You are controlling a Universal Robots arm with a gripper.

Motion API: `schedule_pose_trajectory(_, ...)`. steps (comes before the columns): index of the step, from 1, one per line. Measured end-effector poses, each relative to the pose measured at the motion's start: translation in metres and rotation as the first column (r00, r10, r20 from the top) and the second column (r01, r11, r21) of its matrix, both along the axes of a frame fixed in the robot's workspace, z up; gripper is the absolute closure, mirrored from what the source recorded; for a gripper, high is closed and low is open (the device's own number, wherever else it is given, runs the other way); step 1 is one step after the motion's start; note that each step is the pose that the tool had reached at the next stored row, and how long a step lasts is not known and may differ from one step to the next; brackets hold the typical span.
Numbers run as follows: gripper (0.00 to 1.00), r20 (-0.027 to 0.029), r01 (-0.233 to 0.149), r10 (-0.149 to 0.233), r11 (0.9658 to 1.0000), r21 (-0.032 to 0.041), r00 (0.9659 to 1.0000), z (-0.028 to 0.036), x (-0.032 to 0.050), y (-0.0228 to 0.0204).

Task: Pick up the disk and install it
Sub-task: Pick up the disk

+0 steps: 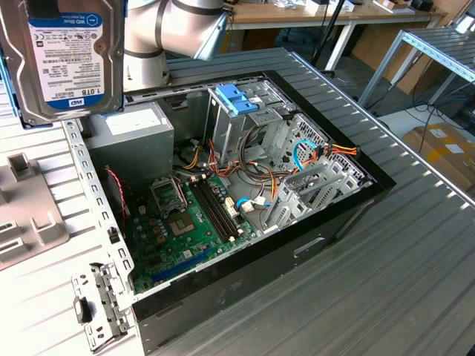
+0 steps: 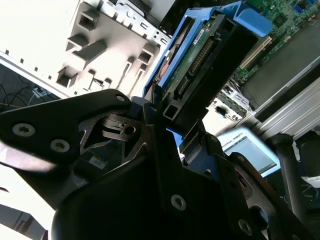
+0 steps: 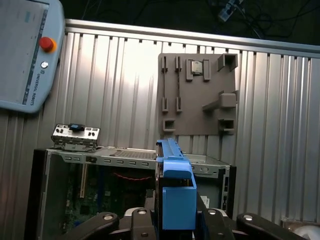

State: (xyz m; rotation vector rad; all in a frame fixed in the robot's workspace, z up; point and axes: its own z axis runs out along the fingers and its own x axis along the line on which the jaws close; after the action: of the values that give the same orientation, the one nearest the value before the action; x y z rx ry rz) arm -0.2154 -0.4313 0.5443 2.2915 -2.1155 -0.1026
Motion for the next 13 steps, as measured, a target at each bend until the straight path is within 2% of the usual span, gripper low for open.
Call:
schedule_pose_trajectory(3, 0.63, -0.0033, 0.000, 0.000, 1.0000, 0.0000, 1.0000, -0.0004, 0.0088, -0.0013)
schedule_pose_trajectory(13, 0.63, -0.0103, 0.000, 0.000, 1.0000, 0.0001, 0.9999, -0.0014, 0.0266, -0.0034)
